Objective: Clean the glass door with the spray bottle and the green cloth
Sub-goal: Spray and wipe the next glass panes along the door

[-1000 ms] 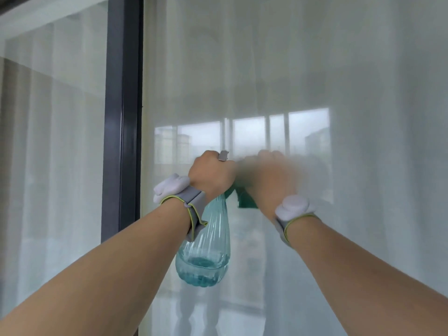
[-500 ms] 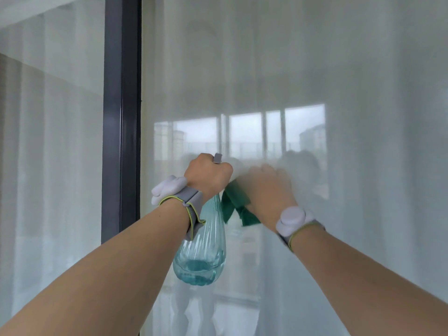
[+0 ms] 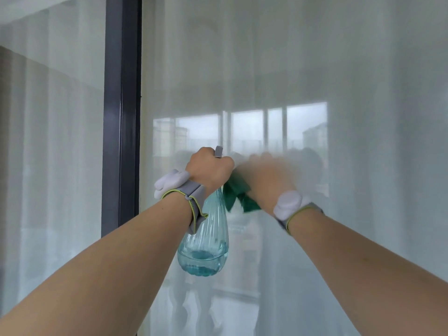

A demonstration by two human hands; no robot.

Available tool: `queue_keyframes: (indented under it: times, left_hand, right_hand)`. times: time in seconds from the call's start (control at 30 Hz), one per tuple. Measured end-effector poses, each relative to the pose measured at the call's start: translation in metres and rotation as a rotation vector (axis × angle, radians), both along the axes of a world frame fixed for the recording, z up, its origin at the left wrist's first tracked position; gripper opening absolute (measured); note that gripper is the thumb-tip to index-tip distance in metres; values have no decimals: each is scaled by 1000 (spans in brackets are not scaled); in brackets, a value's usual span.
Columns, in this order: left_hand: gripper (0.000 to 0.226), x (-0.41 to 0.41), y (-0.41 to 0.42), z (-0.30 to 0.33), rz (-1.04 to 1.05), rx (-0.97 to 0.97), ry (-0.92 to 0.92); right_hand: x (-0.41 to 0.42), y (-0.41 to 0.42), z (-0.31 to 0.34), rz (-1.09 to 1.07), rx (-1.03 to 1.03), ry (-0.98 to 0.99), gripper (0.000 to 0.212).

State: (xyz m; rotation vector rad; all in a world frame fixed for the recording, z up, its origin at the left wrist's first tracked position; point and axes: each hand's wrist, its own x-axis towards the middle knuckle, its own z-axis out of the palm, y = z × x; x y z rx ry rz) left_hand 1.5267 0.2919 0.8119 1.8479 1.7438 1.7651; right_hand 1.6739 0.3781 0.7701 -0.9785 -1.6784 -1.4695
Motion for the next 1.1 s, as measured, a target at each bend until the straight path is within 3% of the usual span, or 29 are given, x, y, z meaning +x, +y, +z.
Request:
queue_keyframes:
  times: [0.1,0.17,0.27,0.33,0.43,0.73,0.9,1.1]
  left_hand:
    - [28,5,-5,5,35,30,-3]
    - [27,10,-9,5,31,40,-11]
    - [21,17,-9,0,6,32,-34]
    - [23,18,-7,-9,-7,12,-36]
    - [22,27,-8,-23,4,9,-49]
    - [27,51,-14,-17,-25,25,-104]
    - [19,80,-12,-12,-174,13,-89]
    - [21,120,5,-17,-304,-121,-30]
  right_hand:
    - [14,-7,34,-11,-44,245,45]
    - [16,-10,34,-19,-33,289,42]
    - [19,-12,1,24,-55,198,47]
    - [20,-10,-33,63,-103,-14,55]
    - [30,-9,-68,60,-164,-251,48]
    - [91,-36,-11,54,-165,24,45]
    - [117,-44,-11,59,-222,-16,48]
    - [143,-47,-59,91,-326,-227,54]
